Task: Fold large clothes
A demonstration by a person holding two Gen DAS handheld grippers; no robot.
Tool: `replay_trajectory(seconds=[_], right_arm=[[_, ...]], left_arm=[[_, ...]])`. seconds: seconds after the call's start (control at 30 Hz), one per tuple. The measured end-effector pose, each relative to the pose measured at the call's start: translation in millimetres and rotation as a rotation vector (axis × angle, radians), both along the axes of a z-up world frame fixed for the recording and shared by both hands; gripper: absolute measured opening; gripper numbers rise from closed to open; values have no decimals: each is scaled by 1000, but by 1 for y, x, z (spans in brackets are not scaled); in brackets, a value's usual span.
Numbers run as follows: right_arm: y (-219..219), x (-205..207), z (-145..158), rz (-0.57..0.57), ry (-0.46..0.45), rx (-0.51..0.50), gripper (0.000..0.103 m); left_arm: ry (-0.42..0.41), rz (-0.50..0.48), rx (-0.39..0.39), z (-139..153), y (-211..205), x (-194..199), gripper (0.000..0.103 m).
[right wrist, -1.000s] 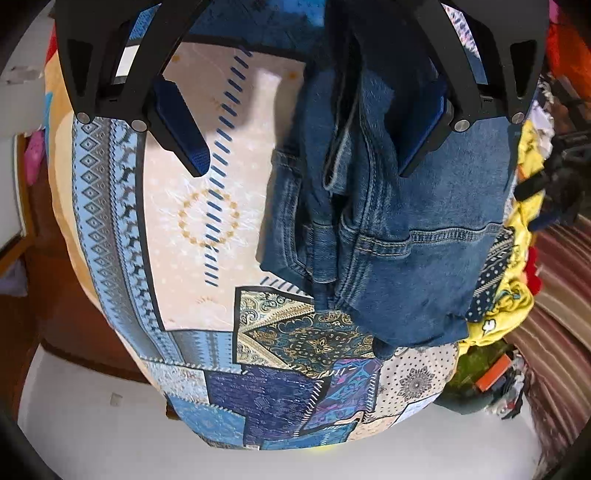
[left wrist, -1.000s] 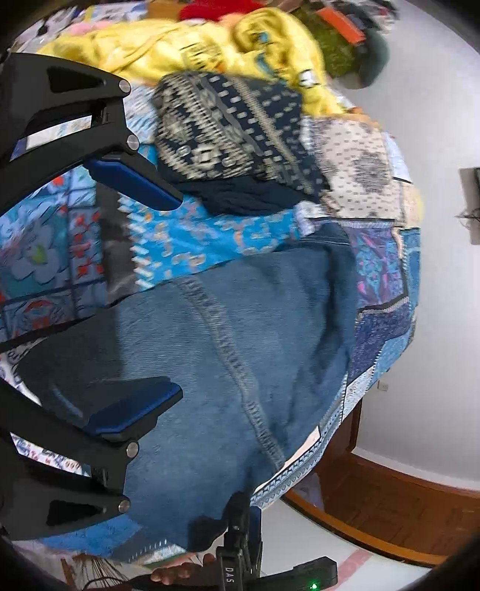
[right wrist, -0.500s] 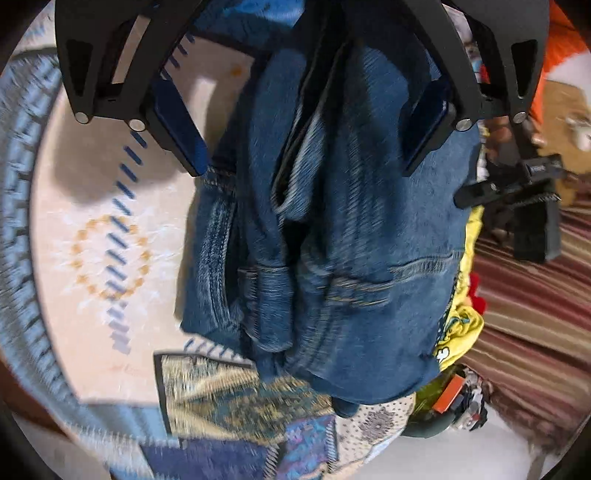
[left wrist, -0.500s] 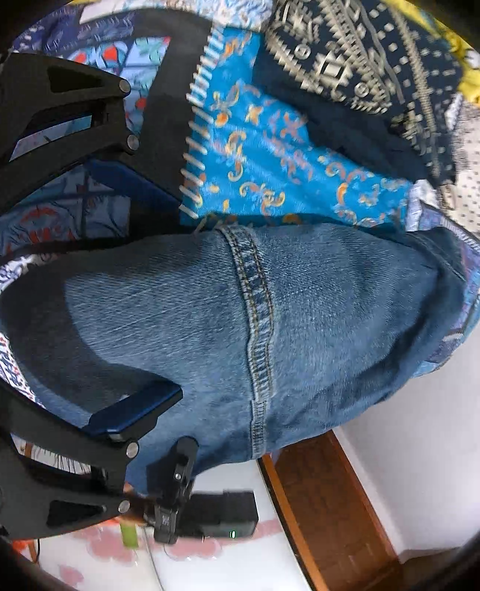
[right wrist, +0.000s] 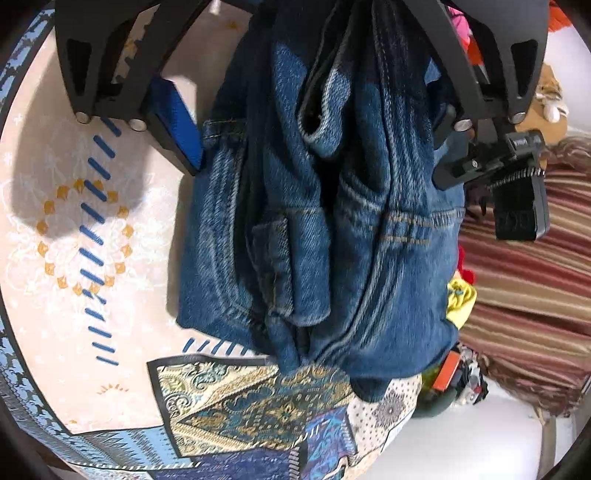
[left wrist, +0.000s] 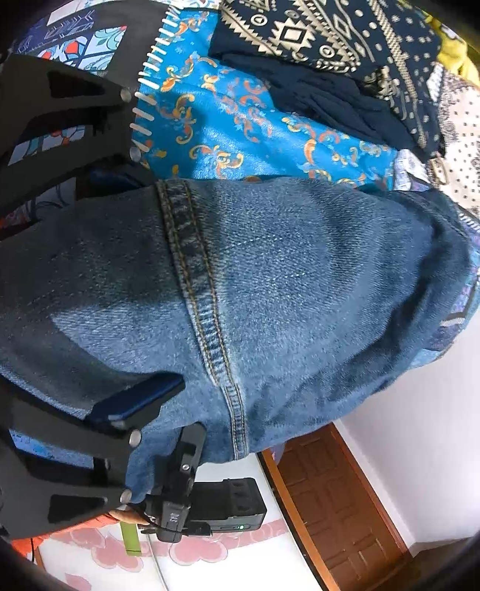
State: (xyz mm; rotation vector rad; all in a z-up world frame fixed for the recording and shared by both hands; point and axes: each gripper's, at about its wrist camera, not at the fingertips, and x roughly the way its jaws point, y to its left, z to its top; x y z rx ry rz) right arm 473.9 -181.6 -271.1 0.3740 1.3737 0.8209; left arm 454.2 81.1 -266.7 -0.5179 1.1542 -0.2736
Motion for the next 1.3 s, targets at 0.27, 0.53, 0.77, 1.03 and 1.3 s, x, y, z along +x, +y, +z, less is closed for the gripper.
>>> replay_trajectory(seconds=[0.27,0.53,0.77,1.03,1.3], right_arm=[[0,-16,27,7,-98,-24,55],[14,-35,73,31,-174,-13,43],[58,-39,115,50,-251,37,42],[130,-21,140,57,-327,84,42],[200,3,133,71,-355,97,42]], left_arm=[[-57,-3,9,26,7,-13,53],[-160,-3,53,81,20,-33,45],[-271,32,92,136,65,-43,44],[-349,70,145,166,134,-37,44],[-363,124,177,151,213,-12,44]])
